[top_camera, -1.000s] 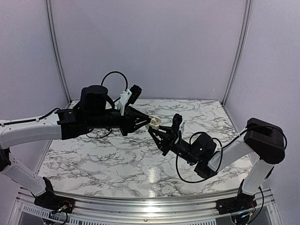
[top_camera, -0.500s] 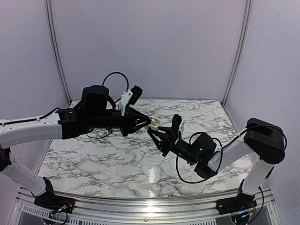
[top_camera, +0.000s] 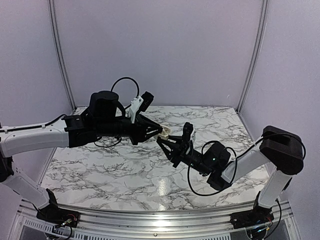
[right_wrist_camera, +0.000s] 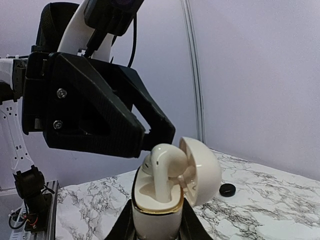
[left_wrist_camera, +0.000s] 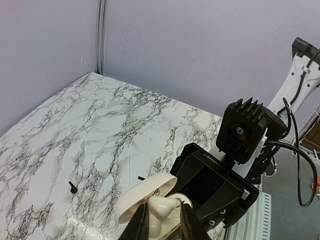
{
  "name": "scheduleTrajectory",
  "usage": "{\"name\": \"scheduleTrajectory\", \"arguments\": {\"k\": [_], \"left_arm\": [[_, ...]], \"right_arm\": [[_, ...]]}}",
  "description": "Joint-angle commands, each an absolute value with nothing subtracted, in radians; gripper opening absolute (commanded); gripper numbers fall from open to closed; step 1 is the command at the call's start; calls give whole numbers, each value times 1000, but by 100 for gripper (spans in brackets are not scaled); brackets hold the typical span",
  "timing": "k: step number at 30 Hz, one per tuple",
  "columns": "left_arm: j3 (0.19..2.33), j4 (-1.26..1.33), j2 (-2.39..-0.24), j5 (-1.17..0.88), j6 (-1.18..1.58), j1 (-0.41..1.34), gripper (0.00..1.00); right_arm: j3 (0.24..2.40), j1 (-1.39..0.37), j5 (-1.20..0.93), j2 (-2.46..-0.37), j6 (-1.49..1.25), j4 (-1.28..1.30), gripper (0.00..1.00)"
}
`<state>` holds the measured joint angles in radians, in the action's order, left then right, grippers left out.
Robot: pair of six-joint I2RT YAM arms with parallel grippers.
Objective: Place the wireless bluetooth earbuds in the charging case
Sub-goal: Adjust the right earbud in the right side groove of the charging case.
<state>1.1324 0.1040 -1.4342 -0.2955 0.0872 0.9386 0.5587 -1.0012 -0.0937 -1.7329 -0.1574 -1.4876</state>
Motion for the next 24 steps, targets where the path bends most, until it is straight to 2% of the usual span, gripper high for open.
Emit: {"name": "scheduleTrajectory", "arguments": {"k": [1,24], "left_arm": [[1170,112,-1452,-322,91,933,21],[1169,100,-1464,-377,71,936,13]], "right_arm": [[591,-1009,-103,-1749,-166,-1512,0],[598,-1009,-94,-1752,-164,-1509,0]]}}
